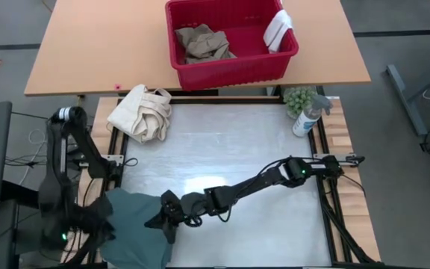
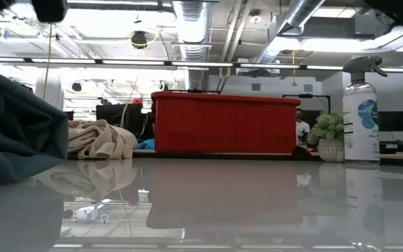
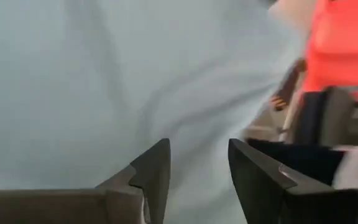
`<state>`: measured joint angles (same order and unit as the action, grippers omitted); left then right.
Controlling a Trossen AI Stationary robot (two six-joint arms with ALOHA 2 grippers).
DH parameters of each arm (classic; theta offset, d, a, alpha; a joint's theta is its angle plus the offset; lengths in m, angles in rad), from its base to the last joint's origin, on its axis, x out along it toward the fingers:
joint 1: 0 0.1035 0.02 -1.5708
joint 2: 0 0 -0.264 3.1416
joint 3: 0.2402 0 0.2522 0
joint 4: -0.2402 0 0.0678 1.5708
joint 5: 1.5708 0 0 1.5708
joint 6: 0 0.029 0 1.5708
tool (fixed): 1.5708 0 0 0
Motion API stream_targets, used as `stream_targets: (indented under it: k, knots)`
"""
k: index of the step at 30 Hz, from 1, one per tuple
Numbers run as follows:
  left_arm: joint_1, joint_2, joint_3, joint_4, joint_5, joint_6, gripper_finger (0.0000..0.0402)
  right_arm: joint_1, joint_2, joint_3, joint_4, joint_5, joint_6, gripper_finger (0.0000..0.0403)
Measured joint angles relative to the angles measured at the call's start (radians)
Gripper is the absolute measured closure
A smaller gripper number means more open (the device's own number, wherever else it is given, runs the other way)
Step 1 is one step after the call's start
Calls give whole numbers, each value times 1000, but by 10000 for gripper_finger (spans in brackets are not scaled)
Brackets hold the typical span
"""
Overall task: Fold Laundry from Bin
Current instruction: Stack the blue pants on top of the white shirt
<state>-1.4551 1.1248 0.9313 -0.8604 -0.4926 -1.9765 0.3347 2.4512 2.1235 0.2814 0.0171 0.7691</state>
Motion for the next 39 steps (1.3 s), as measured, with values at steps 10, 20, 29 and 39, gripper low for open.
stream_targets:
  k: [10,20,29,39]
  knots:
    - [2,-311,93,-58,-314,292,260,-17,31,107,-4,78,-101,382]
    - [2,-417,102,9,-384,510,260,-12,123,226,120,63,-150,383]
    - [12,-279,108,-114,-387,472,260,1,203,226,93,31,-91,383]
    - [107,-65,107,202,118,1025,260,17,124,226,-138,-218,-58,383]
